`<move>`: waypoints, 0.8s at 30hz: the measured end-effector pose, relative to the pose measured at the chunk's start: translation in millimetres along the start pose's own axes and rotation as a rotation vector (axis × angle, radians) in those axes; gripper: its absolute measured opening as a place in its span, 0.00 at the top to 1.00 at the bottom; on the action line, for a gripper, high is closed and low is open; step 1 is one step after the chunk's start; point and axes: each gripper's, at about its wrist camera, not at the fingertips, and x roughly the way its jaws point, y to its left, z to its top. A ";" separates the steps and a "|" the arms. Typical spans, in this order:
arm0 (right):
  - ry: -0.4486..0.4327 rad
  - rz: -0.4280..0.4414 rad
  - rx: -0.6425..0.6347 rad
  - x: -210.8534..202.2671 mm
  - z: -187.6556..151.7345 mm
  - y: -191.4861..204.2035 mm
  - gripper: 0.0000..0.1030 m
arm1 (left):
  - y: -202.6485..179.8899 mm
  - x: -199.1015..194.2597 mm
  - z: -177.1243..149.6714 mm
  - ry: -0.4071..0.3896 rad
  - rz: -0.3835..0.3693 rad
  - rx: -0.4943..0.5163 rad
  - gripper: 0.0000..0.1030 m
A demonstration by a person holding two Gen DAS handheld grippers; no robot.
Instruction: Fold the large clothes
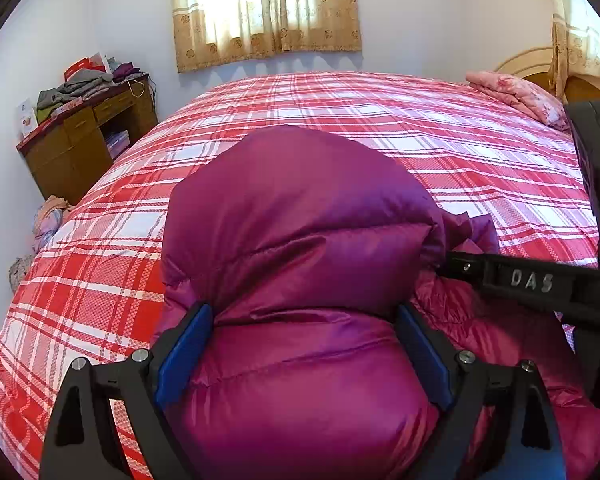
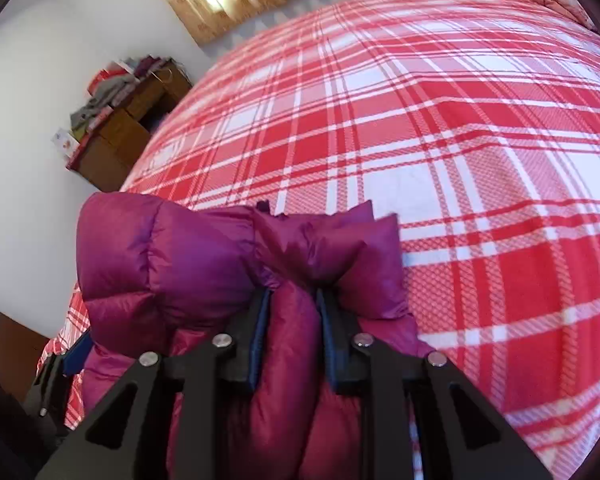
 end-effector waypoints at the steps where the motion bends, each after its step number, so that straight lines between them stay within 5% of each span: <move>1: -0.008 -0.005 -0.014 2.1 0.9 3.1 0.77 | -0.2 -0.5 0.5 0.004 0.002 0.003 0.11; 6: -0.027 -0.024 -0.091 -4.8 -2.8 10.9 0.77 | 10.6 -26.8 17.6 -0.008 -0.088 -0.007 0.11; 9: -0.033 -0.006 -0.085 -1.8 -2.3 8.5 0.77 | 26.1 -42.0 46.8 -0.089 -0.044 -0.025 0.11; 14: -0.044 -0.007 -0.089 -1.7 -3.0 9.5 0.77 | 24.6 14.7 79.9 0.006 0.020 0.006 0.11; 24: -0.060 0.023 -0.072 -0.4 -3.4 5.1 0.77 | 15.0 61.7 54.1 0.048 0.036 -0.009 0.10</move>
